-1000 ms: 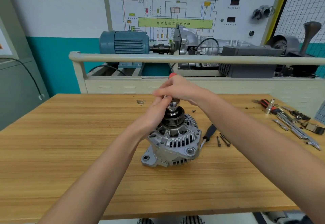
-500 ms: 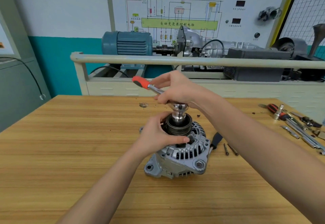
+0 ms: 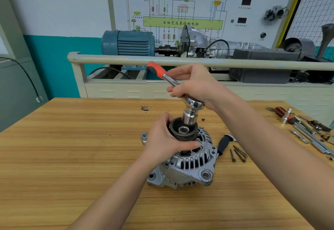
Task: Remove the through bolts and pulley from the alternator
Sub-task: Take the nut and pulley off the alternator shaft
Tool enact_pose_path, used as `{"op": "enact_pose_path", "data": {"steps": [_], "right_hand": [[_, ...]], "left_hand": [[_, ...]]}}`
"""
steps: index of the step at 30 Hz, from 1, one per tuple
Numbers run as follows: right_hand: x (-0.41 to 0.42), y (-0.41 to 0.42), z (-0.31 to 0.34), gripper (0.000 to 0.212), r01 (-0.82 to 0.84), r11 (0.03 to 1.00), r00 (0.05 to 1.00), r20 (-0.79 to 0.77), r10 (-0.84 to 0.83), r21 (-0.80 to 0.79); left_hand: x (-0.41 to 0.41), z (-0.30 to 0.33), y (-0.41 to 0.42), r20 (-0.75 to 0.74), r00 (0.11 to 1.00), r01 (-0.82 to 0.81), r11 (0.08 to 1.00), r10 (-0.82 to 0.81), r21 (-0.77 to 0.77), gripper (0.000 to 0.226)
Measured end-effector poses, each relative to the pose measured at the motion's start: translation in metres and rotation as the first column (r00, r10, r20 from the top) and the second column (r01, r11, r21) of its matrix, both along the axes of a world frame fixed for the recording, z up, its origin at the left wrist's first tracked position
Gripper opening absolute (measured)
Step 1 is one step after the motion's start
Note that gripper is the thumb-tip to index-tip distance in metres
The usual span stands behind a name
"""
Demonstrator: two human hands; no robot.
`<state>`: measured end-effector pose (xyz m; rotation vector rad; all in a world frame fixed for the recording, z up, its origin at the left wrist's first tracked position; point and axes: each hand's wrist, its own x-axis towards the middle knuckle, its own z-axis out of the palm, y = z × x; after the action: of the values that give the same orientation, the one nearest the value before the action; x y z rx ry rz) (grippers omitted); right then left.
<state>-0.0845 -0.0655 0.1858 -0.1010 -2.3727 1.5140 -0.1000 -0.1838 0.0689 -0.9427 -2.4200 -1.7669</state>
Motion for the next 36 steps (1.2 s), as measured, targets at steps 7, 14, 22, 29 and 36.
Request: {"op": "enact_pose_path", "data": {"steps": [7,14,22,29,36], "right_hand": [[-0.003,-0.008,-0.014,0.049,0.025,1.0,1.0,-0.007,-0.025,-0.004],[-0.003,-0.016,-0.02,0.055,0.054,0.989,0.998,0.022,-0.057,0.134],[-0.013,-0.034,-0.026,0.046,0.166,0.9,0.978,0.047,-0.202,0.404],[-0.009,-0.038,-0.029,0.033,0.213,0.873,0.966,0.037,-0.254,0.439],[0.0,-0.023,-0.029,0.033,0.162,0.934,0.979,0.069,-0.193,0.317]], "left_hand": [[0.007,-0.002,0.008,-0.07,0.993,-0.102,0.98,0.091,-0.17,0.077],[-0.006,0.008,-0.013,0.08,0.979,0.189,0.982,-0.187,-0.011,0.061],[-0.004,0.003,-0.01,0.106,0.988,0.107,0.992,-0.114,0.068,0.057],[-0.001,0.002,-0.007,0.105,0.992,0.069,0.997,-0.073,0.037,0.064],[-0.005,0.0,-0.007,0.104,0.991,0.078,0.997,-0.08,0.026,0.064]]}}
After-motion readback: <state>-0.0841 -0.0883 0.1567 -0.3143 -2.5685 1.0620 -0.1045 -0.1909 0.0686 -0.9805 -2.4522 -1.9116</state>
